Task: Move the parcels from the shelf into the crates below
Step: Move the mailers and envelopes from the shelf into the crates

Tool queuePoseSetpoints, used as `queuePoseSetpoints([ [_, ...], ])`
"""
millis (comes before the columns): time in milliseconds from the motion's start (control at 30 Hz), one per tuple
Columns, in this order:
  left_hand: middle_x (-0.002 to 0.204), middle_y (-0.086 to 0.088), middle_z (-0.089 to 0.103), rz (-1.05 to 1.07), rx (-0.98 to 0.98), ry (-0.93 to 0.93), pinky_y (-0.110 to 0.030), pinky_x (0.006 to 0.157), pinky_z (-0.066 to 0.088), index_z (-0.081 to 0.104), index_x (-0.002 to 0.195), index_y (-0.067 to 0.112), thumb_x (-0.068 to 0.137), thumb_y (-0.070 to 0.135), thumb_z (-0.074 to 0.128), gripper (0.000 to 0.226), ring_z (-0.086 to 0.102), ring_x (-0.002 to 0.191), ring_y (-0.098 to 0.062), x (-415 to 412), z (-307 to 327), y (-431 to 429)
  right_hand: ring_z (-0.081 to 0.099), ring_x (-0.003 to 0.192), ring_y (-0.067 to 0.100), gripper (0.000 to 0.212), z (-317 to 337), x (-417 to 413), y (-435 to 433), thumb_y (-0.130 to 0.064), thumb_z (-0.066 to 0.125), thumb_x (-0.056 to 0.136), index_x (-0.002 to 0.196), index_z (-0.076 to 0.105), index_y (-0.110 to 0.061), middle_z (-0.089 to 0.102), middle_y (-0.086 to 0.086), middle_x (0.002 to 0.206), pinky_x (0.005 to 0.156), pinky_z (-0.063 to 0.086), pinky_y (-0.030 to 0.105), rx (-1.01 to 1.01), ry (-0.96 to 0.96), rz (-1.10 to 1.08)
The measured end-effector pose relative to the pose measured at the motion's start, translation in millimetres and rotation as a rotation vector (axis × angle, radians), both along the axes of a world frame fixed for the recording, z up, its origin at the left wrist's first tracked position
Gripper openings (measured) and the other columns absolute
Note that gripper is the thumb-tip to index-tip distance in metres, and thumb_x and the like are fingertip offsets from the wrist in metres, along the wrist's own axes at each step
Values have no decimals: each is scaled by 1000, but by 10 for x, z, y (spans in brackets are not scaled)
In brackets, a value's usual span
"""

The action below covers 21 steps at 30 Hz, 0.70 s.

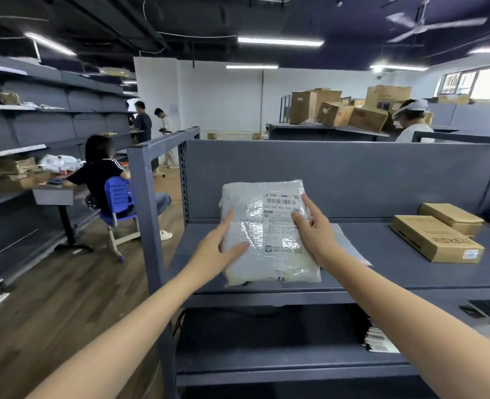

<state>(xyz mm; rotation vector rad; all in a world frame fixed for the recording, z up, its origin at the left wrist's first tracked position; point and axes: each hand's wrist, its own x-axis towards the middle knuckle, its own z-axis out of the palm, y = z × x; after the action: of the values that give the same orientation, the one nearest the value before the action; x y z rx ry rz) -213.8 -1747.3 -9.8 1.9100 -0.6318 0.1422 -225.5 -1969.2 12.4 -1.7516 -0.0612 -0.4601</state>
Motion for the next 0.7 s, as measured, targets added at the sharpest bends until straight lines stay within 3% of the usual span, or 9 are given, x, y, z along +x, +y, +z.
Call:
queuePoseSetpoints([
  [67,151,11,24,41,36,11,-20,107,19,14,144,47,87,37,63,75,20,134,1,-25,-96,-29,60,113,18,53,-30,-5,22,-21,52,97,146,32,-24,52,3,139,100,48,39,-10,17,-17],
  [133,152,11,23,54,-8,38,-17,107,18,17,148,34,89,29,63,75,18,135,3,-47,-142,-45,62,109,16,54,-64,-41,39,-25,52,96,146,32,-24,56,2,135,100,48,39,-53,37,-34],
  [300,151,11,28,100,-92,60,-20,114,19,25,148,20,92,14,59,66,24,139,-3,-93,-291,-38,46,129,19,72,-220,-216,21,-42,54,92,151,12,-31,43,-6,145,109,36,38,-361,183,7],
  [467,144,19,26,80,-77,97,-29,116,20,26,146,26,93,12,57,64,25,138,-4,-217,-541,-6,39,135,10,89,-567,-480,-44,-40,61,88,151,0,-31,27,-19,150,112,34,40,-385,262,140],
  [600,142,24,22,119,-91,98,-18,109,14,24,147,27,94,14,55,63,19,132,5,-481,-709,-21,53,120,10,91,-674,-727,-114,-35,65,87,149,-1,-40,45,-10,143,107,41,37,-356,343,177],
  [700,143,23,22,130,-85,133,-17,109,14,23,147,27,94,14,55,63,19,131,5,-707,-831,-22,53,110,1,86,-741,-978,-111,-33,64,88,149,4,-40,52,-18,131,99,45,28,-397,365,194],
])
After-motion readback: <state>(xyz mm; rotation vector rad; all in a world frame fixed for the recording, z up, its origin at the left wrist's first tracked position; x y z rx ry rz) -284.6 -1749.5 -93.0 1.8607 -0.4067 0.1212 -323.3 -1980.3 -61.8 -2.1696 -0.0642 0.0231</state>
